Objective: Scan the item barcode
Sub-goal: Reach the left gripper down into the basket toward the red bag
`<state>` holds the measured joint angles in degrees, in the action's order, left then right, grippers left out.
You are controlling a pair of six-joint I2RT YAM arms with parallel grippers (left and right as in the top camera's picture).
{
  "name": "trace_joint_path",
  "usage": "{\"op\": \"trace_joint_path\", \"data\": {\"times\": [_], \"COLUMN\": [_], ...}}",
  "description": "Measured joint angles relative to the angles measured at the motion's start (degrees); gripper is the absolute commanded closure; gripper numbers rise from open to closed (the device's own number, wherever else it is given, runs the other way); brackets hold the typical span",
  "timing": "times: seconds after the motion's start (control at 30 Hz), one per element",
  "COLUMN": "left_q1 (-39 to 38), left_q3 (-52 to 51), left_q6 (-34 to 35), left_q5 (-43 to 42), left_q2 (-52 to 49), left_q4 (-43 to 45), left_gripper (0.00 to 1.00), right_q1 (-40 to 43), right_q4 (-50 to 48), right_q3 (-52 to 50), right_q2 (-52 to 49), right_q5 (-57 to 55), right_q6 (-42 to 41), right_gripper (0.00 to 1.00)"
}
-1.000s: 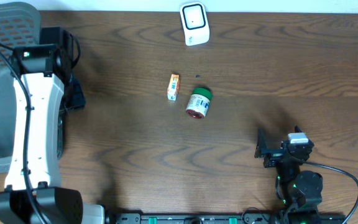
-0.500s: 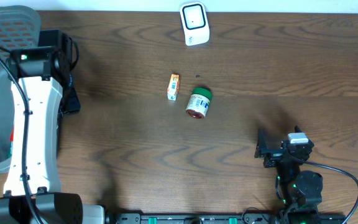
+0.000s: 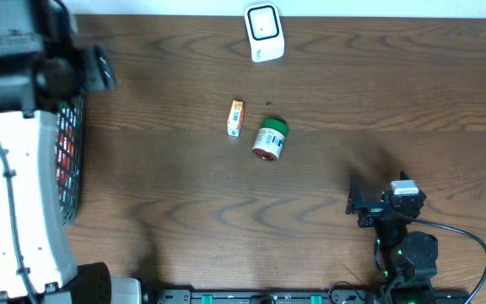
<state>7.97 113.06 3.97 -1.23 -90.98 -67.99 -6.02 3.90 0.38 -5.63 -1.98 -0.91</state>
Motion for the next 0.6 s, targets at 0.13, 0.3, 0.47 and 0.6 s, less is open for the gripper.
{"op": "trace_joint_path", "data": {"times": [0.13,0.3,0.47,0.6], "left_q1": [7.17,17.4,23.52,25.38], "left_q3": [3.26,3.34,0.61,-2.4], "left_q6": [0.61,2.25,3.52,3.69], "left_q5": [-0.07,0.15,0.13,0.11], "left_q2": [0.68,0.5,-0.85,-4.74], "left_q4": [3.85,3.91,3.87,3.61], "left_gripper": [0.19,0.19,0.18,0.18], "right_q1": [0.0,0.0,0.0,0.0], "right_q4": [0.0,-0.02,-0.02,-0.02], "right_q3": [0.0,0.0,0.0,0.0], "right_q2": [0.02,0.02,0.02,0.02], "right_q5": [0.02,0.0,0.0,0.0], "right_q6": [0.0,0.0,0.0,0.02], "right_gripper": [0.01,0.01,0.01,0.01]}}
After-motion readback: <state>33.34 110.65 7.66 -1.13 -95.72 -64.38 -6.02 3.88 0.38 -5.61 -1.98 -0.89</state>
